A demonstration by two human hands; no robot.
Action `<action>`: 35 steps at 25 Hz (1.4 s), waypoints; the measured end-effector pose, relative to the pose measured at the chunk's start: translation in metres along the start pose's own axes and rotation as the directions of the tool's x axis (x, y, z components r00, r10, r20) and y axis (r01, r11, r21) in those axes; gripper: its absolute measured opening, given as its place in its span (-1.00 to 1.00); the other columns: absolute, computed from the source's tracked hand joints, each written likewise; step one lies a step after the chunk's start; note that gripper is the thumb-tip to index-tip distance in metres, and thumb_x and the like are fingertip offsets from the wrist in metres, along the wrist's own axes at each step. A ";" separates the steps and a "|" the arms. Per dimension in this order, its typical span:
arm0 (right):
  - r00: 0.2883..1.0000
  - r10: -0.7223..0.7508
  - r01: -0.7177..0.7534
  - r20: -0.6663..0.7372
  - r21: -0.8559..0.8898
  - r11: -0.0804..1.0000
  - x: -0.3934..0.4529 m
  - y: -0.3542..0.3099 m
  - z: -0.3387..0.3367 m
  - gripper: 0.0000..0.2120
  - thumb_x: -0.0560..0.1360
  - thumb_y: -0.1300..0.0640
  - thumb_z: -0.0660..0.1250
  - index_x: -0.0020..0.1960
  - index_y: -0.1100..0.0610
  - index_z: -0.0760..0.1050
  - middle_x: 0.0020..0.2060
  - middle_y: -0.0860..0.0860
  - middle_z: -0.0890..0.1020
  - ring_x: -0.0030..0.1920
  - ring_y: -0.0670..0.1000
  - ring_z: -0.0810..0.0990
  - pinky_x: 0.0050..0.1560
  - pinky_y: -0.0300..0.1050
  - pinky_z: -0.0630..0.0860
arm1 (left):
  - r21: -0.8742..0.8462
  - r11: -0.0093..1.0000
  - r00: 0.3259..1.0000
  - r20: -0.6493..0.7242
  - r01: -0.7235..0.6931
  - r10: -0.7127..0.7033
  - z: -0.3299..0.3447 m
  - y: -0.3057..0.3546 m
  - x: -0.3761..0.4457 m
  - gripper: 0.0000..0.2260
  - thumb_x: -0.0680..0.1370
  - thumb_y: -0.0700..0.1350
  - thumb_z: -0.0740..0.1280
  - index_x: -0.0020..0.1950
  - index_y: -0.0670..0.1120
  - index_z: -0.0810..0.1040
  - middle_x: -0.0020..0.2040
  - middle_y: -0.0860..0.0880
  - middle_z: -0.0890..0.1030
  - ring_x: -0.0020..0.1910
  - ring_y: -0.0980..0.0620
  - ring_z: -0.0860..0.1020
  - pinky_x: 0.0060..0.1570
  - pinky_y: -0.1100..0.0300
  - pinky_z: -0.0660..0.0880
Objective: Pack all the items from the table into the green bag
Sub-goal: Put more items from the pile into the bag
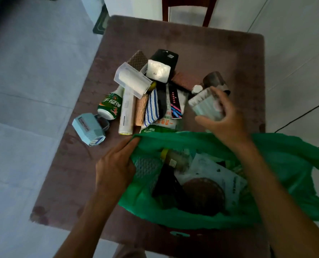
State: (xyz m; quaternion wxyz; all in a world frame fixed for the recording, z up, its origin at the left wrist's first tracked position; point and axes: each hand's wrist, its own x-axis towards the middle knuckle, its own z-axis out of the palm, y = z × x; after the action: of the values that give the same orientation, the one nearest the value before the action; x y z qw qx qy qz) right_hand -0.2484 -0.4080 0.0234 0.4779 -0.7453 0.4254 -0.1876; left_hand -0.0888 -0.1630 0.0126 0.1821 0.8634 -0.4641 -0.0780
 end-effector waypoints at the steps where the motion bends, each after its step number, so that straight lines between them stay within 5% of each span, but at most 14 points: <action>1: 0.994 -0.012 -0.005 0.111 0.155 0.988 -0.025 -0.018 -0.016 -0.26 0.31 0.05 0.57 0.36 -0.31 0.32 0.21 -0.07 0.50 0.03 -0.02 0.63 -0.18 -0.06 0.65 | -0.026 0.999 1.000 0.014 -0.024 0.025 -0.001 0.001 0.002 -0.42 0.28 -0.23 0.20 0.31 -0.02 0.47 0.26 -0.03 0.57 -0.12 -0.13 0.64 -0.35 0.04 0.60; 3: 0.893 -0.068 -0.028 0.444 0.207 0.978 -0.070 -0.043 -0.030 -0.27 0.28 0.08 0.58 0.33 -0.32 0.38 0.22 -0.16 0.50 0.06 -0.07 0.62 -0.12 -0.11 0.65 | -0.077 0.994 0.996 0.030 -0.079 0.082 -0.004 0.001 0.002 -0.39 0.29 -0.20 0.16 0.36 0.02 0.39 0.31 -0.03 0.53 -0.04 -0.13 0.64 -0.26 0.00 0.61; 5: 0.684 -0.030 0.160 0.729 -0.110 0.981 -0.096 -0.034 -0.004 -0.30 0.31 -0.03 0.57 0.36 -0.30 0.37 0.22 -0.26 0.48 0.12 -0.14 0.55 0.03 -0.19 0.58 | -0.132 0.985 0.993 0.029 -0.114 0.119 -0.008 0.000 -0.004 -0.40 0.29 -0.15 0.12 0.35 0.03 0.41 0.30 0.00 0.54 0.03 -0.08 0.63 -0.19 0.00 0.62; 7: 0.567 0.071 0.534 0.821 -0.432 0.727 -0.113 -0.014 0.050 -0.42 0.39 -0.06 0.47 0.37 -0.14 0.39 0.24 -0.15 0.49 0.23 -0.05 0.46 0.14 -0.11 0.50 | -0.149 0.983 0.992 0.050 -0.109 0.118 -0.010 0.000 -0.013 -0.40 0.29 -0.18 0.14 0.33 0.04 0.43 0.29 0.03 0.54 0.03 -0.06 0.63 -0.20 0.00 0.62; 8: 0.564 0.109 0.619 0.818 -0.507 0.600 -0.121 -0.006 0.079 -0.44 0.43 -0.03 0.42 0.39 -0.03 0.37 0.30 -0.02 0.47 0.32 0.07 0.40 0.25 -0.02 0.43 | -0.137 0.986 0.991 0.076 -0.096 0.107 -0.009 0.000 -0.017 -0.39 0.28 -0.20 0.17 0.34 0.04 0.43 0.29 0.03 0.55 0.01 -0.07 0.64 -0.21 0.00 0.62; 10: 0.600 0.134 0.658 0.789 -0.582 0.479 -0.131 0.010 0.110 -0.37 0.48 0.00 0.38 0.47 0.11 0.26 0.44 0.15 0.31 0.42 0.24 0.23 0.40 0.07 0.24 | -0.120 0.990 0.983 0.158 -0.069 0.088 -0.006 0.002 -0.024 -0.39 0.27 -0.18 0.20 0.34 0.02 0.43 0.27 0.02 0.56 -0.02 -0.12 0.63 -0.22 -0.04 0.61; 13: 0.674 -0.052 0.645 0.737 -0.553 0.527 -0.141 0.016 0.092 -0.42 0.43 -0.18 0.38 0.36 0.06 0.46 0.40 0.11 0.40 0.36 0.21 0.33 0.36 0.13 0.35 | -0.089 0.991 0.961 0.252 -0.098 0.117 -0.005 0.010 -0.026 -0.41 0.31 -0.01 0.19 0.36 -0.02 0.42 0.30 -0.02 0.53 0.11 -0.12 0.55 0.00 -0.08 0.55; 15: 0.712 -0.221 0.613 0.666 -0.436 0.659 -0.144 0.000 0.062 -0.58 0.46 -0.17 0.31 0.23 0.01 0.56 0.31 0.03 0.51 0.27 0.09 0.45 0.29 0.03 0.44 | -0.042 0.992 0.959 0.252 -0.122 0.129 -0.008 0.017 -0.020 -0.41 0.32 0.08 0.21 0.35 -0.02 0.44 0.36 -0.02 0.47 0.22 -0.11 0.47 0.14 -0.09 0.47; 18: 0.901 -0.280 0.353 0.332 -0.185 0.917 -0.122 -0.032 0.019 -0.84 0.49 0.04 0.36 0.01 0.06 0.65 -0.04 -0.07 0.68 -0.06 -0.14 0.61 -0.05 -0.25 0.54 | -0.026 0.988 0.953 0.261 -0.155 0.156 -0.013 0.034 -0.007 -0.42 0.28 0.13 0.22 0.28 0.01 0.51 0.38 -0.03 0.44 0.28 -0.12 0.41 0.19 -0.11 0.42; 21: 0.992 -0.123 0.121 -0.036 -0.057 0.991 -0.055 -0.044 0.007 -0.93 0.49 0.12 0.37 -0.11 -0.01 0.63 -0.26 -0.13 0.65 -0.24 -0.15 0.60 -0.28 -0.22 0.51 | -0.004 0.961 0.895 0.362 -0.278 0.260 -0.010 0.054 0.011 -0.40 0.20 0.06 0.23 0.25 0.03 0.53 0.35 -0.07 0.47 0.26 -0.16 0.44 0.16 -0.10 0.43; 25: 0.943 0.060 -0.129 -0.326 -0.195 0.972 0.074 0.007 0.018 -0.69 0.42 0.10 0.34 0.17 0.02 0.50 0.04 0.00 0.61 0.06 0.04 0.57 -0.04 -0.14 0.45 | 0.088 0.903 0.739 0.611 -0.420 0.284 0.000 0.069 0.047 -0.28 0.33 -0.06 0.37 0.47 0.05 0.24 0.49 -0.01 0.26 0.38 -0.08 0.29 0.29 0.00 0.29; 29: 0.903 0.299 -0.416 -0.310 -0.450 0.790 0.167 0.082 0.012 -0.22 0.39 -0.07 0.42 0.49 0.04 0.14 0.43 0.13 0.29 0.39 0.23 0.31 0.35 0.13 0.30 | 0.061 0.934 0.719 0.656 -0.352 0.228 0.010 0.068 0.071 -0.24 0.39 -0.10 0.37 0.52 0.04 0.10 0.52 0.03 0.21 0.40 0.01 0.25 0.36 0.10 0.22; 35: 0.909 0.342 -0.408 -0.240 -0.334 0.850 0.186 0.104 0.016 -0.18 0.21 -0.14 0.50 0.37 0.10 0.31 0.23 0.12 0.52 0.24 0.19 0.50 0.19 0.04 0.50 | -0.105 0.985 0.774 0.609 -0.137 0.172 0.019 0.061 0.062 -0.18 0.36 -0.21 0.41 0.53 0.06 0.08 0.53 0.08 0.15 0.42 0.07 0.19 0.34 0.31 0.09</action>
State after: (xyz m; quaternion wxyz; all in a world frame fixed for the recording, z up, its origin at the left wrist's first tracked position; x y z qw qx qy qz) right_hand -0.1788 -0.5693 -0.0985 0.3149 -0.7063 0.6303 -0.0685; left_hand -0.1070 -0.2500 0.0210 0.0502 0.7443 -0.5649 -0.3527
